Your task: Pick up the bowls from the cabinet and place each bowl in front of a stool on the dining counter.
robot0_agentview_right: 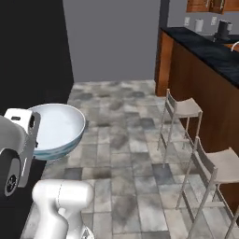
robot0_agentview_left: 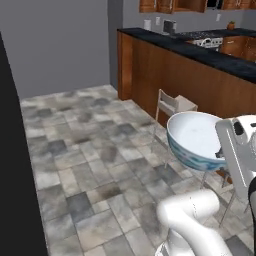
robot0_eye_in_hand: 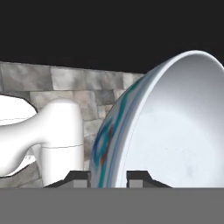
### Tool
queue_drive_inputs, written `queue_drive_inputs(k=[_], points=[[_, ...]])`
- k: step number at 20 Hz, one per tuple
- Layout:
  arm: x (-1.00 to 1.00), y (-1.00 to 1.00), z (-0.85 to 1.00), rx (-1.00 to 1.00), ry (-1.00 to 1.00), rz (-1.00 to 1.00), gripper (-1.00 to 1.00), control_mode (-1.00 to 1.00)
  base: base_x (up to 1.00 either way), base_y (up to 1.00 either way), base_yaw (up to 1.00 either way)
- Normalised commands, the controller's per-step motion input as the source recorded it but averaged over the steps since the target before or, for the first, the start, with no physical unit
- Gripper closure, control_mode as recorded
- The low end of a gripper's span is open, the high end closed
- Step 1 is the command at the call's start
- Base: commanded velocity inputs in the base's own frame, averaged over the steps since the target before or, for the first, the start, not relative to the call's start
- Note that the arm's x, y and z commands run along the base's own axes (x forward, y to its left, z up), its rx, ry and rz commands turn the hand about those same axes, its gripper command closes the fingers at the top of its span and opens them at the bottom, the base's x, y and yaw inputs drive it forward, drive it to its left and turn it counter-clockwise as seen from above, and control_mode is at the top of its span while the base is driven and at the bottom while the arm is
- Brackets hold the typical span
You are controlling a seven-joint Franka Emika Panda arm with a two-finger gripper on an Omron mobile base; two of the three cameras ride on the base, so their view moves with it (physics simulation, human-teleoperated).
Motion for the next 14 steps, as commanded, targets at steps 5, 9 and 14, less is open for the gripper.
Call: queue_drive_inputs(k=[5,9,14], points=[[0.00,0.00,0.00,0.00,0.00,0.00,1.00,1.00,1.00,0.88,-0.55],[0.00,0.00,0.00,0.00,0.00,0.00,1.00,1.00,1.00,0.78,-0.64],[0.00,0.00,0.00,0.00,0.00,0.00,1.00,1.00,1.00,0.79,-0.67]])
